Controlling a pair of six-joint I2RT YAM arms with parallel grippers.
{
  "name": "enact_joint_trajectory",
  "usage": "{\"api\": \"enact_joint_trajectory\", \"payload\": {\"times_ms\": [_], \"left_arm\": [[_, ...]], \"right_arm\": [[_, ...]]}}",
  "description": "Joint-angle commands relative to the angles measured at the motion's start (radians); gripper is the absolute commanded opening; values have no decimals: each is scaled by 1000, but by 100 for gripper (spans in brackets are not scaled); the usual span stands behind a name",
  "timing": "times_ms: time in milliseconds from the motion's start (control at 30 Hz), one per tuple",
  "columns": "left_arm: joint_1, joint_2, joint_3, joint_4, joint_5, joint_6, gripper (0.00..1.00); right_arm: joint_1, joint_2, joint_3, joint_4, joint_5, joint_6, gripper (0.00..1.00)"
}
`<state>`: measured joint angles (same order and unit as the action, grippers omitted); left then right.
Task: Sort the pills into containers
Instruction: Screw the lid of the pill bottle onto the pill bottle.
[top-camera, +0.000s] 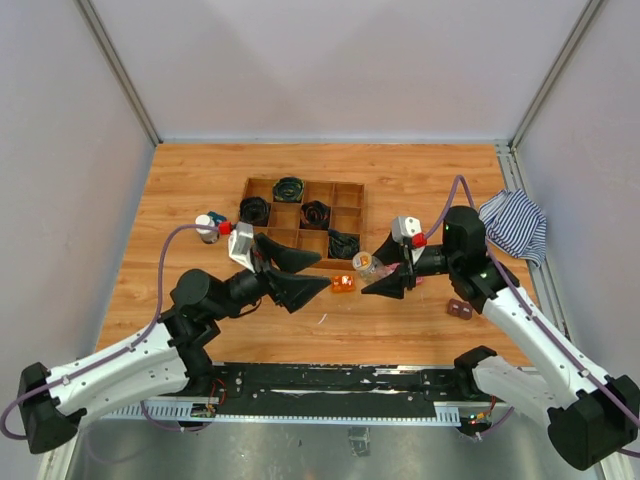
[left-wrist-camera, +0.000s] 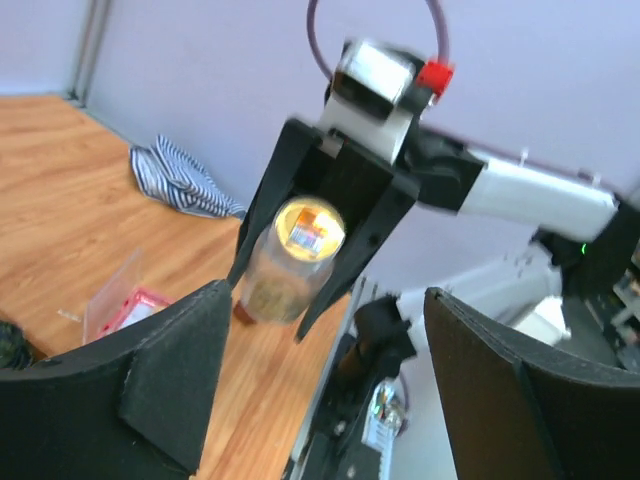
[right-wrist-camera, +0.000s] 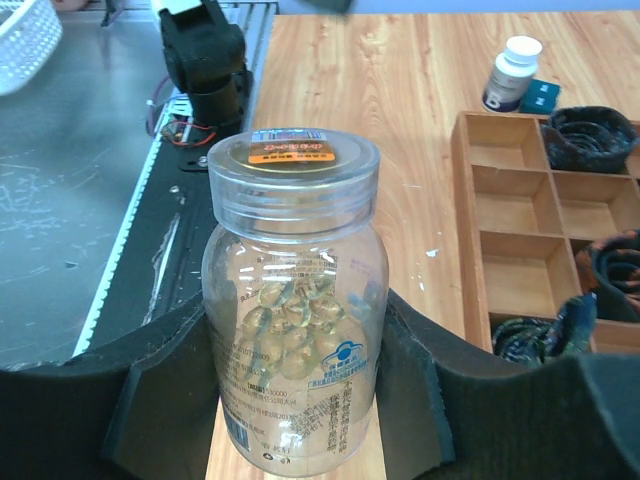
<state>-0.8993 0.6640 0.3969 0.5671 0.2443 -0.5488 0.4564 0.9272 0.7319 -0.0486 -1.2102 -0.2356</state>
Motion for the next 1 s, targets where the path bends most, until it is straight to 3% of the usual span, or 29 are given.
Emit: {"api": "enact_joint_trajectory", "payload": {"times_ms": [0, 100, 233, 467, 667, 967], "left_arm": [[-146, 61, 211, -237, -441, -30, 82], [-269, 166, 356, -441, -667, 25, 82], [-371, 323, 515, -575, -820, 95, 83], [-378, 447, 632, -626, -824, 131, 82], [-379, 458, 638, -587, -776, 129, 73], [-378, 467, 644, -567, -750, 127, 72]], "right_arm": [[-40, -6, 40, -42, 38, -74, 0], [-42, 1, 41, -43, 42, -77, 1], [-43, 5, 41, -47, 48, -81, 1], [-45, 0, 41, -49, 52, -80, 1], [-44, -2, 42, -49, 49, -80, 1], [-45, -3, 41, -49, 49, -79, 1]]}}
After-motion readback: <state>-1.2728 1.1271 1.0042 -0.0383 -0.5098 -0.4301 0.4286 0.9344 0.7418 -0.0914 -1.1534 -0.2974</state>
